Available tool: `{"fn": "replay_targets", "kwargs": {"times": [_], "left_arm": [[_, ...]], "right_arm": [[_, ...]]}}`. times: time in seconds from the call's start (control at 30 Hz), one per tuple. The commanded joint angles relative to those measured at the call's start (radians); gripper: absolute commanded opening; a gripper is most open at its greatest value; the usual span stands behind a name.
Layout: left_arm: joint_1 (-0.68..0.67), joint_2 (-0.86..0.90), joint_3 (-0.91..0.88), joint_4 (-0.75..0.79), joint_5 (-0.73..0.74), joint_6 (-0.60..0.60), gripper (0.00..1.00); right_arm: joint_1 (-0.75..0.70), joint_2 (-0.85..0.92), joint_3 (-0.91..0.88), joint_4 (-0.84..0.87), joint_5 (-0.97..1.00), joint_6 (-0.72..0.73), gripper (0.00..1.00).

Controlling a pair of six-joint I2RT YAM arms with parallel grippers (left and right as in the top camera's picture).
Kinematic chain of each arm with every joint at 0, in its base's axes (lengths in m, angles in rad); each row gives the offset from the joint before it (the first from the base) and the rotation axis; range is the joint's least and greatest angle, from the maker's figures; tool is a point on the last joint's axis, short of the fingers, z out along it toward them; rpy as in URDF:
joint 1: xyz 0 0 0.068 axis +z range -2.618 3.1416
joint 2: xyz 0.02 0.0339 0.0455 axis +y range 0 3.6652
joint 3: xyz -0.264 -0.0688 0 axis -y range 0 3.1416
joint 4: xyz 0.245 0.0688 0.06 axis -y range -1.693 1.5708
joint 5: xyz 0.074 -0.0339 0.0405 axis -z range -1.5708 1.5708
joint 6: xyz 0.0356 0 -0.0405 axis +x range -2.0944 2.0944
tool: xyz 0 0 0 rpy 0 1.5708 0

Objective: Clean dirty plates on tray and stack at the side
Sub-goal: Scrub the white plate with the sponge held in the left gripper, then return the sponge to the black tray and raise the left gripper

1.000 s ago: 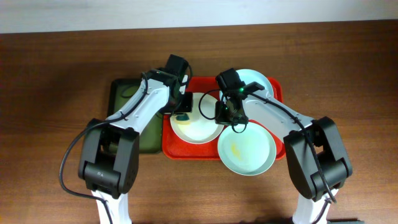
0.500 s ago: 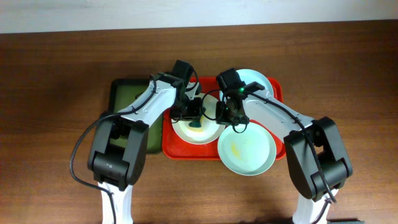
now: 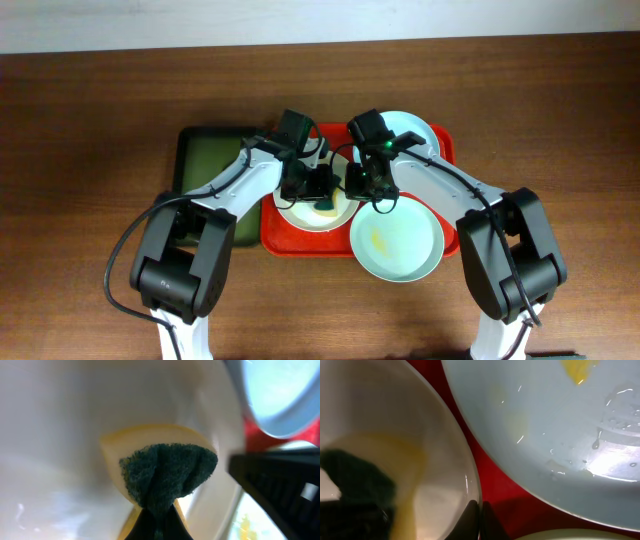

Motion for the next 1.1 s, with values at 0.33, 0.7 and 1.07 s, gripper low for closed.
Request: {"fn": "replay_targets", "kwargs": {"times": [0.33,0.7,1.07], "left_arm": [[0.212,-0.330,0.025,-0.254,-0.565,0.086,0.00],[0.333,-0.039,0.013,-0.329,-0.542,0.085,0.00],[0.529,-0.475,0.187,-0.443,-0.406,0.013,0.97]], "right_arm": [[0.006,-0.022,-0.003,0.008,-0.027,0.001,0.04],[0.006,-0.022,-0.003,0.015,-0.027,0.001,0.04],[0.007,-0.020,-0.004,0.023,-0.009,0.002,0.27]]}}
